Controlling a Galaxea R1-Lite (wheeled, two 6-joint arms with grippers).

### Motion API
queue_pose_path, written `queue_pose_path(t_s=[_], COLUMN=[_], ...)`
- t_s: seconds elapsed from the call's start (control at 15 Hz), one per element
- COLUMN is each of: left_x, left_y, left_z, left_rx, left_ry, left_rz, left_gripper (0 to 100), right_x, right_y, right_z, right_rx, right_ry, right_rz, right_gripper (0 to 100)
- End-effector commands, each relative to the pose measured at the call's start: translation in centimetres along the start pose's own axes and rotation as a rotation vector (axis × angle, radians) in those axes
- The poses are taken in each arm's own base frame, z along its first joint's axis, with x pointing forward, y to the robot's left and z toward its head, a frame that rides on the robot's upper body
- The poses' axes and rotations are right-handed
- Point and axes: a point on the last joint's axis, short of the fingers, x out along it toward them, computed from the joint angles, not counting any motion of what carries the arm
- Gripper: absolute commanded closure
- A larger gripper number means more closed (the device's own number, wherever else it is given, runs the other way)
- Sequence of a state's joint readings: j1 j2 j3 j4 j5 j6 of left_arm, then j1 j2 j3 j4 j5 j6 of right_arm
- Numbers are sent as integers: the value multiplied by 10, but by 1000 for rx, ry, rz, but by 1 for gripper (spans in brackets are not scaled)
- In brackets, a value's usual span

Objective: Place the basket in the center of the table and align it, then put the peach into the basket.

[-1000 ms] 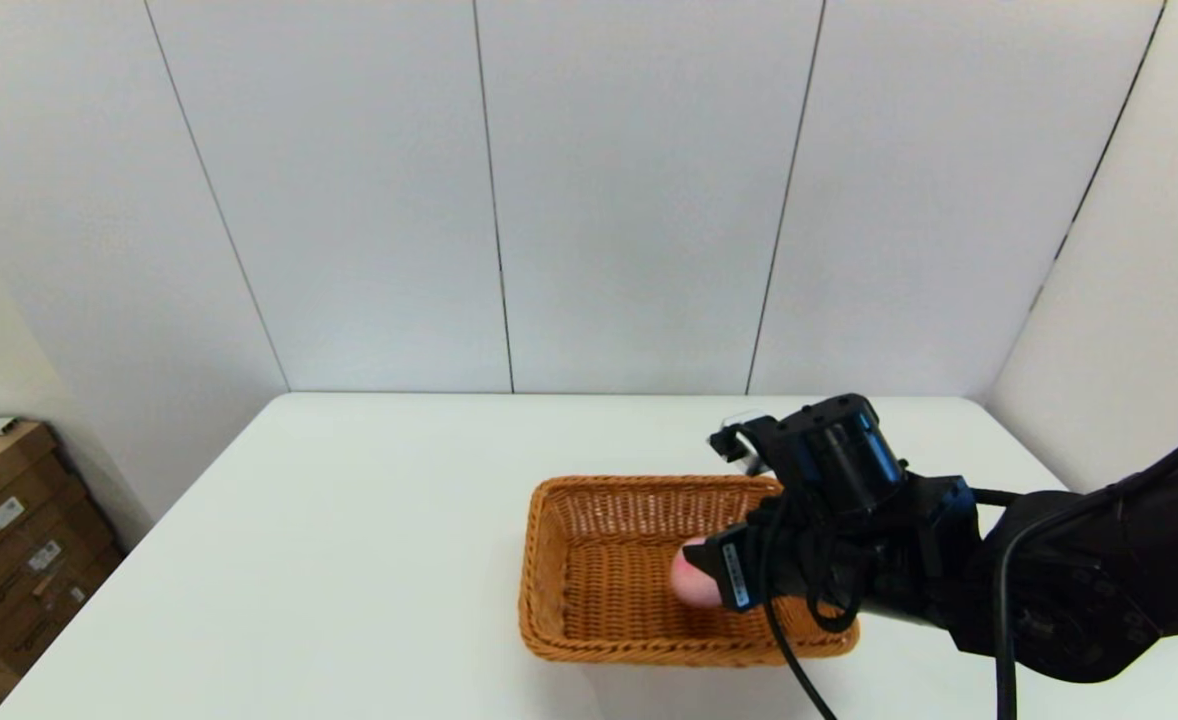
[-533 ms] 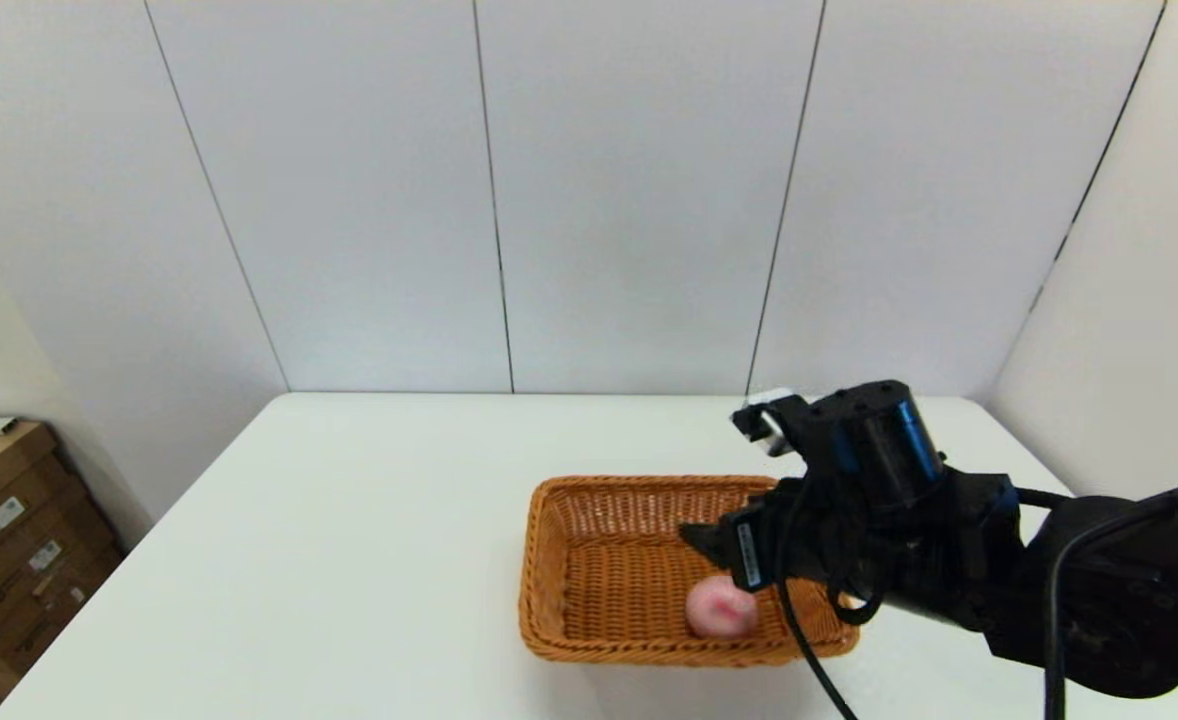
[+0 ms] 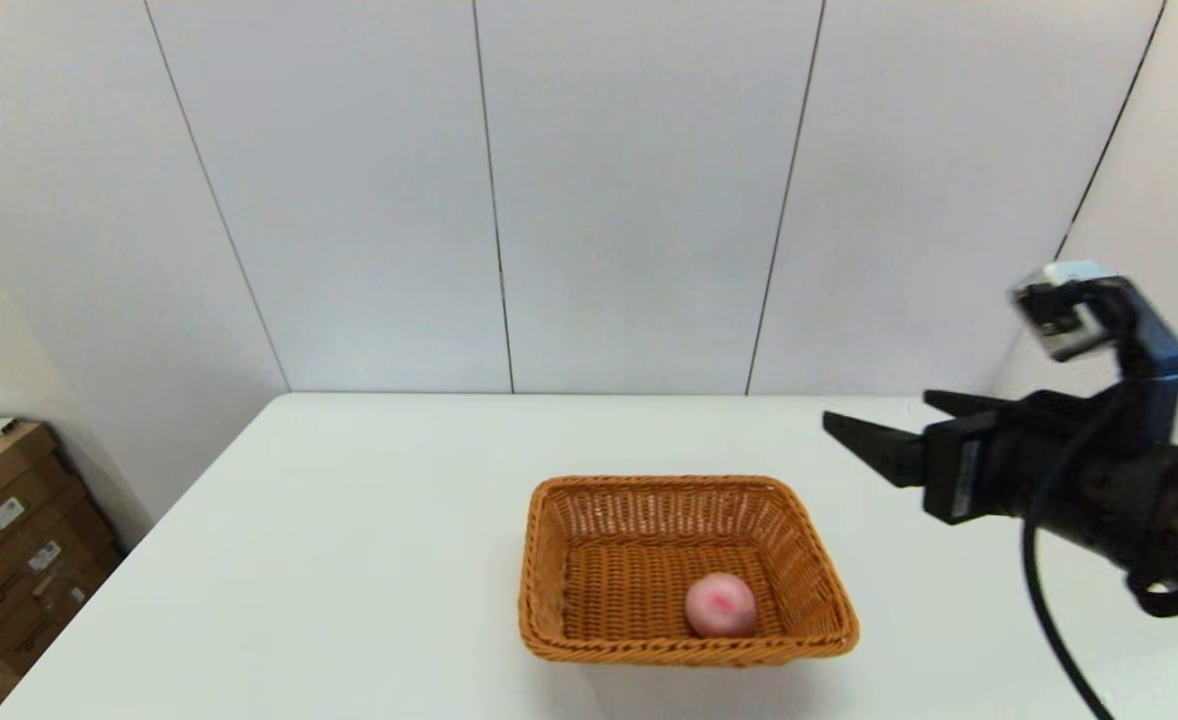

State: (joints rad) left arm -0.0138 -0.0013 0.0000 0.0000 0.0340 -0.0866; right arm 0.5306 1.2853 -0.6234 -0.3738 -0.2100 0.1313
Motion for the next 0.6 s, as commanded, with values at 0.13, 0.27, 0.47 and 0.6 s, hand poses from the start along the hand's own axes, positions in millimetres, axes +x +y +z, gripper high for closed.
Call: queue_pose_path(t_s=[0.13, 0.27, 0.47, 0.6], left_x=[0, 0, 0, 0], left_y=[0, 0, 0, 0], left_z=[0, 0, 0, 0], left_rx=[-1, -1, -1, -1], left_ry=[0, 0, 0, 0], left_rz=[1, 1, 1, 1], left_gripper=[0, 0, 0, 0], right_x=[-124, -144, -167, -179], right_y=[-46, -51, -51, -49], right_z=[-38, -56, -80, -93], right_rx=[12, 31, 50, 51], right_ry=[-121, -149, -157, -193], right_rz=[-212, -289, -381, -397], right_gripper=[0, 0, 0, 0])
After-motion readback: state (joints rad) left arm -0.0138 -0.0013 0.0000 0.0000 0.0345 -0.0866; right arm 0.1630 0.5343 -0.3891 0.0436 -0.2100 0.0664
